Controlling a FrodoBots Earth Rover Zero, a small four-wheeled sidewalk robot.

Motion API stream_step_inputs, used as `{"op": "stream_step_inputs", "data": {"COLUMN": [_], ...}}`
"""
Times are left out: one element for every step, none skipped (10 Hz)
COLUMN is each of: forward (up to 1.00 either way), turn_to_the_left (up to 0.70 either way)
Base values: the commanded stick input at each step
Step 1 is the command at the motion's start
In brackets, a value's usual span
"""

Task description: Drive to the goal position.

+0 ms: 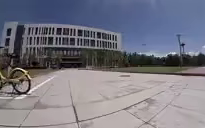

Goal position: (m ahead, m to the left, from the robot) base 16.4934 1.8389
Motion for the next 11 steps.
{"op": "stream_step_inputs", "data": {"forward": [0.27, 0.27, 0.26, 0.27, 0.27, 0.26, 0.26, 0.26, 0.27, 0.27, 0.27], "turn_to_the_left": [0.00, 0.00, 0.00, 0.00, 0.00, 0.00, 0.00, 0.00, 0.00, 0.00, 0.00]}}
